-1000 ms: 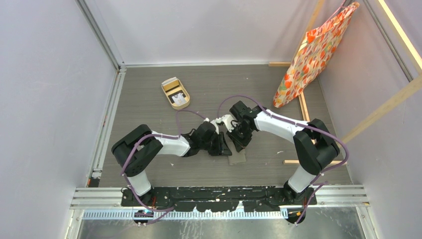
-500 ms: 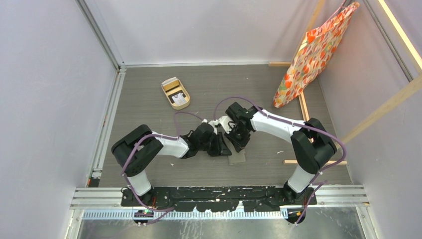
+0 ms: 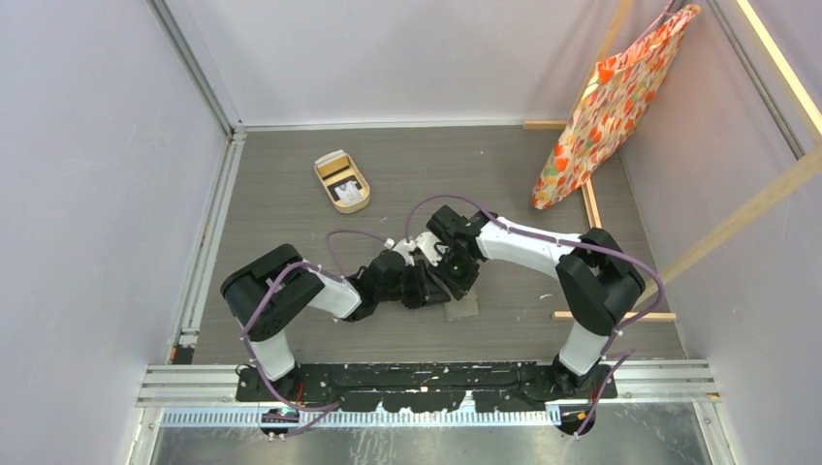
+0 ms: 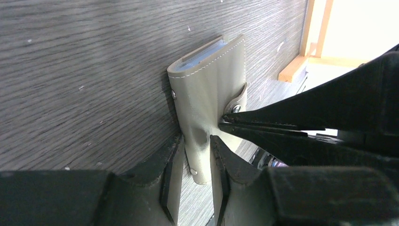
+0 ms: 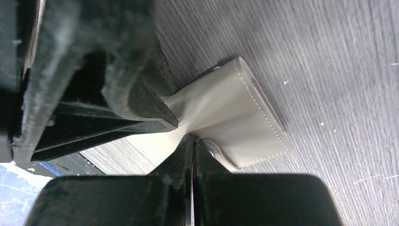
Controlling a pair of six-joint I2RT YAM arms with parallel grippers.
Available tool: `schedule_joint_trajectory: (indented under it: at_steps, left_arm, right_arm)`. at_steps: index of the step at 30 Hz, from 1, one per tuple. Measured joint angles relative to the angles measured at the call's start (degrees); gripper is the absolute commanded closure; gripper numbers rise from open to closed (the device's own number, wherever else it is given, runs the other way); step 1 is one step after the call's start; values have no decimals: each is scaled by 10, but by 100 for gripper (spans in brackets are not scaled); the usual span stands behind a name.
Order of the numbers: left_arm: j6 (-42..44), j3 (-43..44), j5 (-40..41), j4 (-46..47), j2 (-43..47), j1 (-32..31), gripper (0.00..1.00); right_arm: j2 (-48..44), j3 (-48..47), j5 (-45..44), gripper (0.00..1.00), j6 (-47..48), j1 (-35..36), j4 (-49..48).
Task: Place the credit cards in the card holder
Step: Close the card holder at the center of the board.
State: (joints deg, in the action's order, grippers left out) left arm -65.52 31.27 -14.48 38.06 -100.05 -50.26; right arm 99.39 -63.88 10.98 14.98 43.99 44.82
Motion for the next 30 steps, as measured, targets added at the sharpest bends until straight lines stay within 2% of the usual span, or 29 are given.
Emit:
schedule_joint_trajectory:
  at_steps: [5,11,16,23,30]
  left_arm:
    - [-1,-6,5,17,-2,-1,71]
    - [9,-6,19,-8,22,-1,70]
    - [38,-5,26,-38,70,0,68]
    - [84,-4,31,-81,115,0,66]
    - [131,-3,42,-136,182,-4,65]
  right_arm:
    - [0,0,-2,98,-1,0,0]
    - [-2,-1,20,83,2,-12,3]
    - [-6,-1,97,72,22,-57,19]
    - [-79,-4,194,71,77,-117,72]
    - [-126,-11,213,75,120,-162,101]
